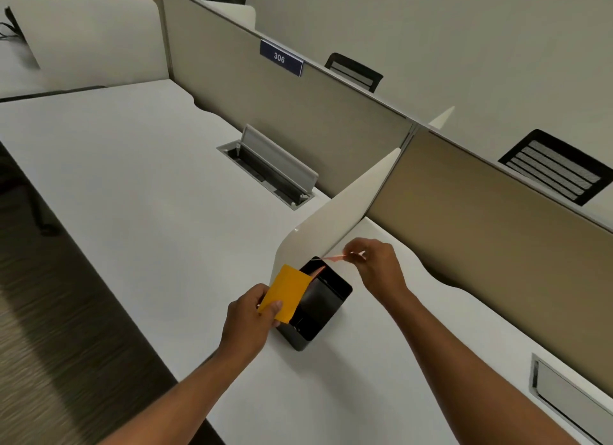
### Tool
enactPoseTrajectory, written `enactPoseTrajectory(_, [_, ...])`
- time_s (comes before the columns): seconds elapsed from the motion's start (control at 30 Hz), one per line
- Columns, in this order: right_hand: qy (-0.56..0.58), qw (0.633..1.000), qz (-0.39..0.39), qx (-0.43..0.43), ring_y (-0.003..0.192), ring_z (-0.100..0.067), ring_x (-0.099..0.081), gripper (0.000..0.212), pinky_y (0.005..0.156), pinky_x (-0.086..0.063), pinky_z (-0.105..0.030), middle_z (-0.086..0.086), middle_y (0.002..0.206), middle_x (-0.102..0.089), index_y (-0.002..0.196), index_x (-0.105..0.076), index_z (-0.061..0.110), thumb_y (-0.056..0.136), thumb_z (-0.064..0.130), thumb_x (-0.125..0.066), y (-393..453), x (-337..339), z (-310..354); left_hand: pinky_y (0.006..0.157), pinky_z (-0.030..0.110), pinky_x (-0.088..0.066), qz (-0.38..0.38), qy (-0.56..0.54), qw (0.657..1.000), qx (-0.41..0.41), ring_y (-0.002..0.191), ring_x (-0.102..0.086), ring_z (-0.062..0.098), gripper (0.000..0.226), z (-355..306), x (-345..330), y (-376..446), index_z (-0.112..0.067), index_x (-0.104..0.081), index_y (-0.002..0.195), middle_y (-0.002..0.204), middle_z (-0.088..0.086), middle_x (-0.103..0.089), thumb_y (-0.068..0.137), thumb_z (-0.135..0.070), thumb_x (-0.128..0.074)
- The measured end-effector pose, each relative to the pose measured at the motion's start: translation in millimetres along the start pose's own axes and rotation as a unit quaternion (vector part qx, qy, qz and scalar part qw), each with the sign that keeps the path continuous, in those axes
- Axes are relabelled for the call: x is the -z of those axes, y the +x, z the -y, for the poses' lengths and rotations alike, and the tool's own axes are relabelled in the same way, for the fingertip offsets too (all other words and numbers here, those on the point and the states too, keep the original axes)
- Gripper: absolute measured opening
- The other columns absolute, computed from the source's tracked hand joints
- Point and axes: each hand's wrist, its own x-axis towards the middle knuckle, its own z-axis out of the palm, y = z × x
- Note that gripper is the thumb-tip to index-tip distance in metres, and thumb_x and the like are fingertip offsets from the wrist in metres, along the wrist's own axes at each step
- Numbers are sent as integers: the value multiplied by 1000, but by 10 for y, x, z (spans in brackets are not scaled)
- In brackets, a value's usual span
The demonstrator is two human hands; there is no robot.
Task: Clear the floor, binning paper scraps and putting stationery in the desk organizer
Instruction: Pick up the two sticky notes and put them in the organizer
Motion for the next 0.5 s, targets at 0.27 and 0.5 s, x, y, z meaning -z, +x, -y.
enactPoseTrajectory(0.27, [-99,991,62,71,99,-21,-63,12,81,-56,-36,-4,101,-73,100,-84,22,91,16,-78,196,-514,-218,83,50,-64,-12,54,998,-6,88,-74,22,12,117,29,-62,-19,-67,108,97,3,-74,104,-28,-60])
enactPoseTrajectory(0.5, [-146,972,142,117,103,-23,-64,22,81,-58,-34,-8,111,-68,105,-80,16,86,4,-77,237,-797,-318,79,45,-64,-33,60,998,11,80,-76,12,12,177,97,-93,-23,-68,108,93,-5,-75,103,-32,-61])
